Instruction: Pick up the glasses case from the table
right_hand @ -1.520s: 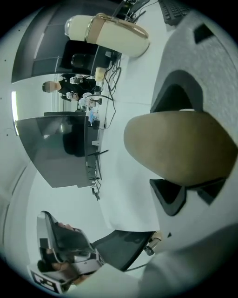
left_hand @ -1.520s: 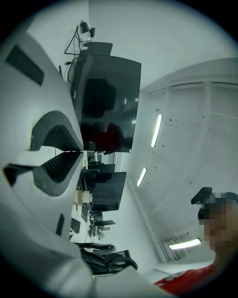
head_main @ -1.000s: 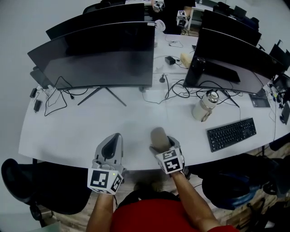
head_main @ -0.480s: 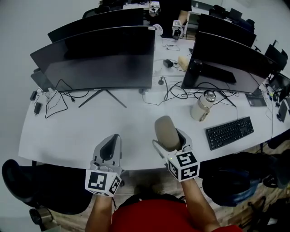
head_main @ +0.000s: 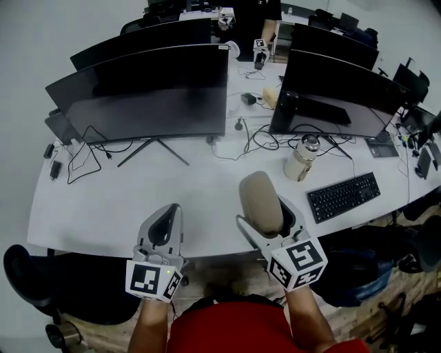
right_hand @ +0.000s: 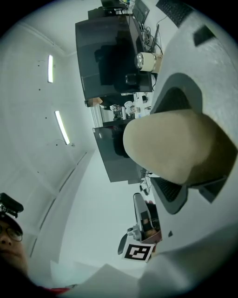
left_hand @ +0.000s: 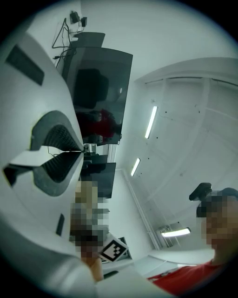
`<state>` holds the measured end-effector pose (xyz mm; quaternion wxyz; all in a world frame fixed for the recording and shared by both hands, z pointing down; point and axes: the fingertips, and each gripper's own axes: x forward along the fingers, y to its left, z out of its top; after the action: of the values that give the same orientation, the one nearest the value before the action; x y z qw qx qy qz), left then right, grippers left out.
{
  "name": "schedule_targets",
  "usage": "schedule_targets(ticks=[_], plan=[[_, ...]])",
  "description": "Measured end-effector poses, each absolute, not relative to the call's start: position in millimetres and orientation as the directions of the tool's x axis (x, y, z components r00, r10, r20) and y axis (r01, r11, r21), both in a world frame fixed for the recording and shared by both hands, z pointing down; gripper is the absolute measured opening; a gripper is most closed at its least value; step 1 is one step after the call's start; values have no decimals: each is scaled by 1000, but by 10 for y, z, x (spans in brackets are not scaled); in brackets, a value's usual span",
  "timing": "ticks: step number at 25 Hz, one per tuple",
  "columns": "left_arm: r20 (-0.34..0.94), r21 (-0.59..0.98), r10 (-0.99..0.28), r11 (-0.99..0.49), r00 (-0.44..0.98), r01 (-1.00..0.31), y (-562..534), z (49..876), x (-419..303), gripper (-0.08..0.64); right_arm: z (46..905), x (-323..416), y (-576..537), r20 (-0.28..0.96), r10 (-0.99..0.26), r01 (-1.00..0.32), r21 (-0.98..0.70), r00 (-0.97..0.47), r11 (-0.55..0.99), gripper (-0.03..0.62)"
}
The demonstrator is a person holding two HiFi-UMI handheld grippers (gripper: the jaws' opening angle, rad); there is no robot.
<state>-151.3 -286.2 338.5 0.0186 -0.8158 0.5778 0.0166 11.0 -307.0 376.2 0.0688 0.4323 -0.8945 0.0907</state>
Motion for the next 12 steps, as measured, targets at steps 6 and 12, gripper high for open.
schedule_targets(ticks=[6,12], plan=[[-58,-10,-936,-347,347,-938,-2809,3356,-1465,11,3717,86,-2966,207,-763,-786,-53,-612,616,403],[-59,-10,-934,-352,352,-936,-2779,3344,-1470,11,3732,42,-2920,211,-760,-783,-50,-615,620,403]])
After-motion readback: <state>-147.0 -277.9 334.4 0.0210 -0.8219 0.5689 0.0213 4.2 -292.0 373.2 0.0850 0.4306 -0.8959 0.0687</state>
